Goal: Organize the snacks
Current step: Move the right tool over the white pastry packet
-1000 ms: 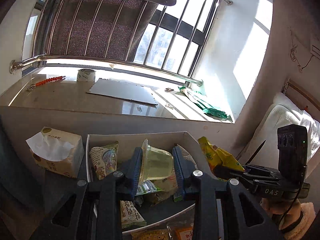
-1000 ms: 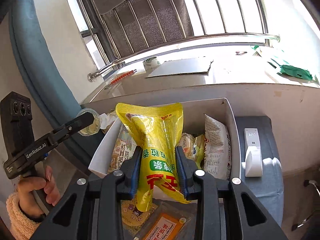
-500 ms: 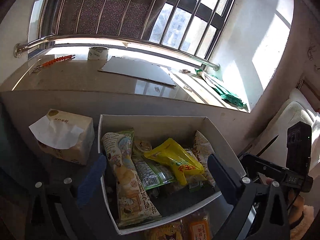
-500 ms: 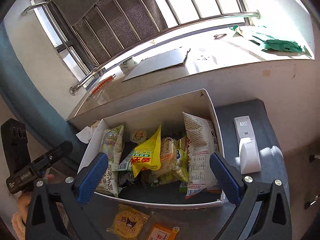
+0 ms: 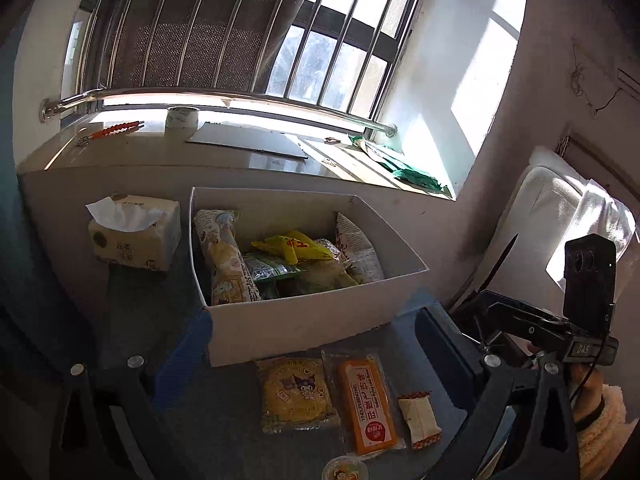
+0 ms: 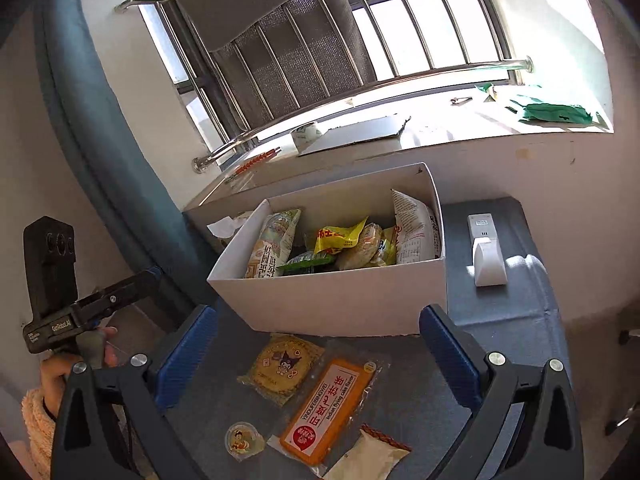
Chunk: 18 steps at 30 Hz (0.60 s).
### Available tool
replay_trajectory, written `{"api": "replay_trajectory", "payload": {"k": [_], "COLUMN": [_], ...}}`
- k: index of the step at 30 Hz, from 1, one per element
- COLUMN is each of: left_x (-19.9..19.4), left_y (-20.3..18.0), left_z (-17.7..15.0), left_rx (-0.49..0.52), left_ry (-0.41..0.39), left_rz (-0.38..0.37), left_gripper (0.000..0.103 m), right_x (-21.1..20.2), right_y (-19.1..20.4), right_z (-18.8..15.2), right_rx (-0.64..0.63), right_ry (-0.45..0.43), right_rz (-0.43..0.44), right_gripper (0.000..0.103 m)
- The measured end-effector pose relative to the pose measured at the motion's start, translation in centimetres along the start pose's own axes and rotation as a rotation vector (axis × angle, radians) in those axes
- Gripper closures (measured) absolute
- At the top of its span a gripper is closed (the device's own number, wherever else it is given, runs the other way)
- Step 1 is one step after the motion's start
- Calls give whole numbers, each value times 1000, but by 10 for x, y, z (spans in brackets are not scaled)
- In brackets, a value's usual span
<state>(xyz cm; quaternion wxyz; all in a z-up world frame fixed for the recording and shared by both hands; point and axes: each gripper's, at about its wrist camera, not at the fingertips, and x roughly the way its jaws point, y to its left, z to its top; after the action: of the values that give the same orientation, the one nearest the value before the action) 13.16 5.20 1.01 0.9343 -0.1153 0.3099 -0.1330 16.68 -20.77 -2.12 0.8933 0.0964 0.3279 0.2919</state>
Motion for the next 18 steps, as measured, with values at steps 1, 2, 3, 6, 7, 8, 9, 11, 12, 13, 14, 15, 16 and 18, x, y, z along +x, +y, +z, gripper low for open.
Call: {"api": "replay_trajectory", "payload": {"k": [1,2,3,6,7,8,9,11,12,13,14,15,16,18], "left_x": [-1,0,1,4,5,5,6,6,6,6,7,7,6,6], "left_y": [-3,-7,-12,-22,-25,-28,-30,-34,-37,-39,-41,-42,-42,-41], "left_z": [-10,-23,-34,-64,-74,-82,-90,-104,-111,-117,-122,-127,-131,-138], "left_rx": [0,6,12,38,41,36,27,18,25,27,29,28,22,1], "left_ry": [10,24,45,85,92,98,108,118,120,122,128,130,133,139], "left_rz": [-1,-2,4,25,22,19,10,12,25,39,55,63,64,55], "left_gripper": [0,0,0,0,0,0,0,0,0,0,0,0,0,0], "right_x": [-2,-3,-4,-6,-7,-7,-8,-9,-9,-7,-5,-2,2,9], "right_y": [-2,-4,-8,-20,-24,-28,-31,-34,-35,-34,-33,-30,-28,-24], "right_z": [-10,-20,-30,-58,-68,-76,-84,-99,-107,-113,-118,-123,-126,-129], "right_rx": [1,-2,-5,-14,-11,-7,-2,10,13,9,-6,-28,-54,-89], "right_ry": [10,21,43,98,113,133,149,174,184,198,215,233,248,265], "right_rz": [-14,-23,-28,-51,-71,-89,-99,-126,-132,-134,-139,-146,-158,-169], "right_gripper": [0,0,0,0,0,0,0,0,0,0,0,0,0,0]}}
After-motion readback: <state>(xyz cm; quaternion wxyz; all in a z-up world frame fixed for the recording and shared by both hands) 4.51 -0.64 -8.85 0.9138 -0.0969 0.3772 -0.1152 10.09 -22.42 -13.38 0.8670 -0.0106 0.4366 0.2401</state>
